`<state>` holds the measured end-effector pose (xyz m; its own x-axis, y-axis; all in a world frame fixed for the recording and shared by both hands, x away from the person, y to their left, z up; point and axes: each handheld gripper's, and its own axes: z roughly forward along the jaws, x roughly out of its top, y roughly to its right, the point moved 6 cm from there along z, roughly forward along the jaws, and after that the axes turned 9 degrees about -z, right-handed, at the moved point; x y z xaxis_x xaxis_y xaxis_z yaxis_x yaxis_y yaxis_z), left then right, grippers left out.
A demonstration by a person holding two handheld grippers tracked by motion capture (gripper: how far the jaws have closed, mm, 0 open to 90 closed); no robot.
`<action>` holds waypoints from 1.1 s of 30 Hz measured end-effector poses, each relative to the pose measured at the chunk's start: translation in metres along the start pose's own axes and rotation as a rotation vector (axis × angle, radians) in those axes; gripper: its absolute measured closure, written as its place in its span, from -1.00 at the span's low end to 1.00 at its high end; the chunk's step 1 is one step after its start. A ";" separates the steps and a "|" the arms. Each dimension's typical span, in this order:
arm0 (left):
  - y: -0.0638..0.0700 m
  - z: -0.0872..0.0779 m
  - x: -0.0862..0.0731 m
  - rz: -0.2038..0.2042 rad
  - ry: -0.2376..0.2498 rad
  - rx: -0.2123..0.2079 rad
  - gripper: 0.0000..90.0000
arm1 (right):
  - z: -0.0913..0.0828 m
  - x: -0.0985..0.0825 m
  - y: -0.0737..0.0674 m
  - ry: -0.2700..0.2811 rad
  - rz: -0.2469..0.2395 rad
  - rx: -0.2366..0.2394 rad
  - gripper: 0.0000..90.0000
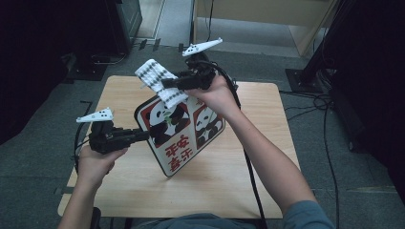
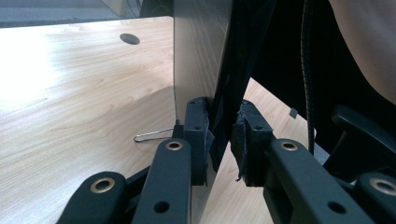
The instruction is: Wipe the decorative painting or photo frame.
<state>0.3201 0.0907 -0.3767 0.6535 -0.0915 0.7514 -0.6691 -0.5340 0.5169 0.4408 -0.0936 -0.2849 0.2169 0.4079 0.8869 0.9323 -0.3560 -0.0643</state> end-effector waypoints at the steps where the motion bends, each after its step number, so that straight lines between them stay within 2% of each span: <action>1: 0.000 0.000 0.000 0.000 0.000 0.000 0.71 | -0.001 0.000 0.000 -0.002 0.007 0.000 0.39; 18: 0.000 0.000 0.000 -0.002 -0.003 0.000 0.71 | -0.006 -0.003 0.013 0.003 0.044 0.006 0.40; 33: -0.001 0.000 0.000 -0.003 -0.003 0.000 0.72 | -0.013 -0.005 0.024 0.003 0.050 -0.022 0.41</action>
<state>0.3206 0.0915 -0.3770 0.6567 -0.0918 0.7486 -0.6667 -0.5345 0.5193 0.4580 -0.1150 -0.2855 0.2620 0.3863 0.8844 0.9136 -0.3946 -0.0983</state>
